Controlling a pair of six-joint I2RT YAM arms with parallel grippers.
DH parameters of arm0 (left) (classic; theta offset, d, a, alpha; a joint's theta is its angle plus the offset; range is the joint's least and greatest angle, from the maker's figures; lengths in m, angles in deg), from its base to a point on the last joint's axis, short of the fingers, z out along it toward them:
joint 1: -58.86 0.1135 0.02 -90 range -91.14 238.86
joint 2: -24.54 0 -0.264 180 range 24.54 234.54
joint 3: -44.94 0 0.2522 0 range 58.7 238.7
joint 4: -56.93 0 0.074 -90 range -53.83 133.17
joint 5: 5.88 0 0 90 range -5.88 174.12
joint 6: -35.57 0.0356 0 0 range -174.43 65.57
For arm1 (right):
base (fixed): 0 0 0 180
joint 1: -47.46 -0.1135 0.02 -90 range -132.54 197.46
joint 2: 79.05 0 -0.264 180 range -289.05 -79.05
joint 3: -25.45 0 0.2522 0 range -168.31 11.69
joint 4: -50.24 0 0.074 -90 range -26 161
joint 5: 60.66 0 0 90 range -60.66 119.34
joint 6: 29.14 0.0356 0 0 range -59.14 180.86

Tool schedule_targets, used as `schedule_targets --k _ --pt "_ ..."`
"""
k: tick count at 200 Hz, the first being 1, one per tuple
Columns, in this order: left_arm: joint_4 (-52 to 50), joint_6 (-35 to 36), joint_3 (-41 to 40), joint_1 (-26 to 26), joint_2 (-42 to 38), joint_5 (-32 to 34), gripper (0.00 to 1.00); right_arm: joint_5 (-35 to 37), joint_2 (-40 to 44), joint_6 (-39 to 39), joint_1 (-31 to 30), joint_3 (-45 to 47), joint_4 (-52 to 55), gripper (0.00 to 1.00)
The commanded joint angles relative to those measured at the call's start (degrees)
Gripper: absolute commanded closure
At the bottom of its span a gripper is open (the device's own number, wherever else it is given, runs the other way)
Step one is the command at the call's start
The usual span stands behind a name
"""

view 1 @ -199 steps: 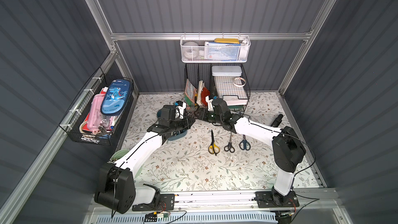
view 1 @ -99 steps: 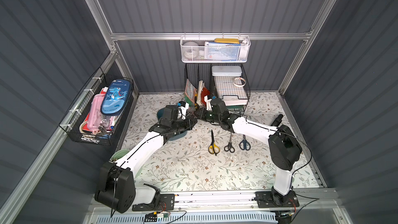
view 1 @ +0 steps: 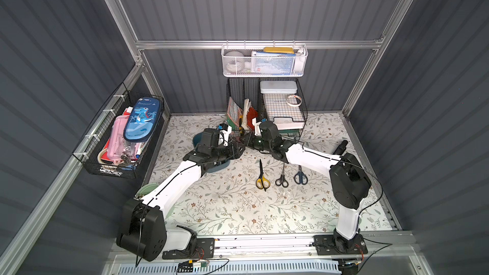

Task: Take the scissors out of the storage box
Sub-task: Pick up the scissors from the storage box, then place the scissors at the center of the board.

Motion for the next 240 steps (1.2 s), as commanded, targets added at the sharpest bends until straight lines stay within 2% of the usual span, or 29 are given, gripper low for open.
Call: schedule_targets --k 1,52,82,104,164,240 --pt "-3.5 1.7 3.3 0.1 -1.7 1.0 0.34 -2.7 0.0 -2.8 0.6 1.0 1.9 0.97" --pt "-13.7 1.4 8.8 1.5 0.5 15.6 0.28 -11.9 -0.7 -11.0 2.1 2.3 12.9 0.97" --pt "-13.2 -1.8 8.0 5.8 2.4 14.4 0.28 -18.4 -2.8 -9.6 1.9 6.0 8.9 0.98" --pt "-12.9 -2.3 7.8 6.7 3.0 13.8 0.29 -20.0 -4.1 -8.4 1.1 8.0 5.6 0.99" --pt "-14.0 -2.0 7.0 6.9 2.6 15.9 0.29 -18.7 -6.8 -7.5 -0.2 10.4 3.6 0.98" --pt "-13.3 -1.9 6.8 7.0 3.1 16.1 0.29 -17.3 -8.8 -9.1 -0.4 10.6 6.6 0.94"
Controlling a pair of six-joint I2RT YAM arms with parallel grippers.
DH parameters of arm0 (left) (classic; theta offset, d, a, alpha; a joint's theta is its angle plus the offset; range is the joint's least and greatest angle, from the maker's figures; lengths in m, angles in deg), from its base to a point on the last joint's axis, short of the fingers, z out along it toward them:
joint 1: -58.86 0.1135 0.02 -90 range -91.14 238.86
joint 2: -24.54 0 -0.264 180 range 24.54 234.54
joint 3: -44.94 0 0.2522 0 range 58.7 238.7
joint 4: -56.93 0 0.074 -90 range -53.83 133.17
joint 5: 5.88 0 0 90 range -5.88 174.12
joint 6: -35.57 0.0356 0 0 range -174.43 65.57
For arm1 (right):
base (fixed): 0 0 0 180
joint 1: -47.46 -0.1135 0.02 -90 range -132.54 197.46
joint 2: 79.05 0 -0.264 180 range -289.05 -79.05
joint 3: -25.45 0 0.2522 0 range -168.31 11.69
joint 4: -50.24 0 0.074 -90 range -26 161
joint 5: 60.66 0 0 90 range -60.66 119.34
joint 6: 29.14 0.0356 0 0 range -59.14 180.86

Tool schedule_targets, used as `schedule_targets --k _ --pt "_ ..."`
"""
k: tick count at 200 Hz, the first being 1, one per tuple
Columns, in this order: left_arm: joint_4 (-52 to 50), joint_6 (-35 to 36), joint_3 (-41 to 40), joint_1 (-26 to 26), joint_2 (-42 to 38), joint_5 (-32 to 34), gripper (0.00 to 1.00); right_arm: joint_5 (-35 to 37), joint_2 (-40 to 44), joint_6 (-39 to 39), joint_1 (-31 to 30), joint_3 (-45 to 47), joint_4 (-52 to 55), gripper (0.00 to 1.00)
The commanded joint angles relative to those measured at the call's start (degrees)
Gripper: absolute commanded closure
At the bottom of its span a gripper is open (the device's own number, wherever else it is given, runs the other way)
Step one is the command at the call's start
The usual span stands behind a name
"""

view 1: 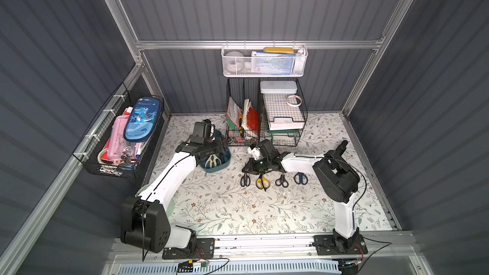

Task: Take the scissors out of the storage box
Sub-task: Place the scissors at the center of the board.

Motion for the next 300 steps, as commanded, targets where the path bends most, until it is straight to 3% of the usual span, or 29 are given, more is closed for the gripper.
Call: schedule_targets --k 1,50,109,207,245,278,300 --pt "-0.5 -0.3 -1.0 0.3 0.1 0.5 0.29 0.7 -1.7 -0.9 -0.2 0.6 0.7 0.94" --pt "-0.6 -0.2 -1.1 0.3 -0.1 0.5 0.29 2.0 -3.1 -0.9 -0.2 -0.5 1.4 0.93" --pt "-0.8 -0.2 -1.1 0.4 0.1 0.8 0.29 4.0 -3.5 -3.4 -0.4 -2.4 5.6 0.82" --pt "-2.1 0.6 -0.3 0.7 1.5 3.3 0.29 6.9 -0.7 -5.6 -0.8 -3.9 10.6 0.74" --pt "-5.4 0.7 0.0 1.4 5.4 8.3 0.38 8.6 3.4 -6.6 -0.7 -4.0 11.4 0.72" --pt "-7.5 3.5 2.1 4.5 11.0 9.5 0.52 8.8 5.6 -8.4 -0.8 -5.3 13.5 0.72" --pt "-10.0 5.0 4.9 4.9 15.1 11.1 0.54 9.0 6.3 -9.1 -0.8 -5.5 14.3 0.71"
